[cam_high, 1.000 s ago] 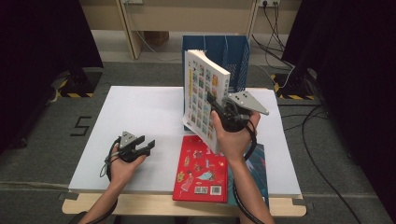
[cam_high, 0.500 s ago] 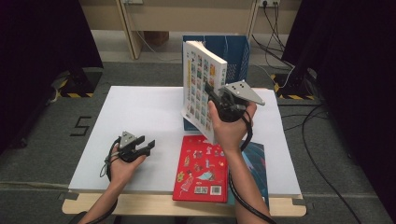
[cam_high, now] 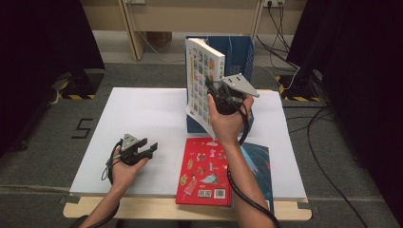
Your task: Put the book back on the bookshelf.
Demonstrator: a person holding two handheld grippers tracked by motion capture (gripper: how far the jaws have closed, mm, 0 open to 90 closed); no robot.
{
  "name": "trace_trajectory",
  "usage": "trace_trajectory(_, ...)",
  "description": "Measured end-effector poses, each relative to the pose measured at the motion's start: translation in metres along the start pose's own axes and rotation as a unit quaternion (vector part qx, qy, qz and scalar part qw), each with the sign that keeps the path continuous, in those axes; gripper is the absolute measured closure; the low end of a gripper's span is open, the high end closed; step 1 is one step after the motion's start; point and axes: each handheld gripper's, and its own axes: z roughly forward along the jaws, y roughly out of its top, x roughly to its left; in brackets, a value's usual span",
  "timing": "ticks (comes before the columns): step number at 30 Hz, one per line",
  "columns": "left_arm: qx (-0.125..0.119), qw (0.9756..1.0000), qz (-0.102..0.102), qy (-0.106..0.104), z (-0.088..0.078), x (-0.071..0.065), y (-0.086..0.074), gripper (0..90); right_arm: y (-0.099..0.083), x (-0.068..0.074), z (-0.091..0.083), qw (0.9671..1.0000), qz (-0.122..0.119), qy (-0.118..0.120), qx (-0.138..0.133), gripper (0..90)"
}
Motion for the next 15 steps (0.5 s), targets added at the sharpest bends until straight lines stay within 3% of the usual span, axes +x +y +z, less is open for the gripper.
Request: trace_trajectory(15,0.0,1.0,-0.001,-0.001,0.002,0.0,-0.002,47.4,0.003,-0.003,0.024,0.9996,-0.007,-0.028,-0.002,74.8)
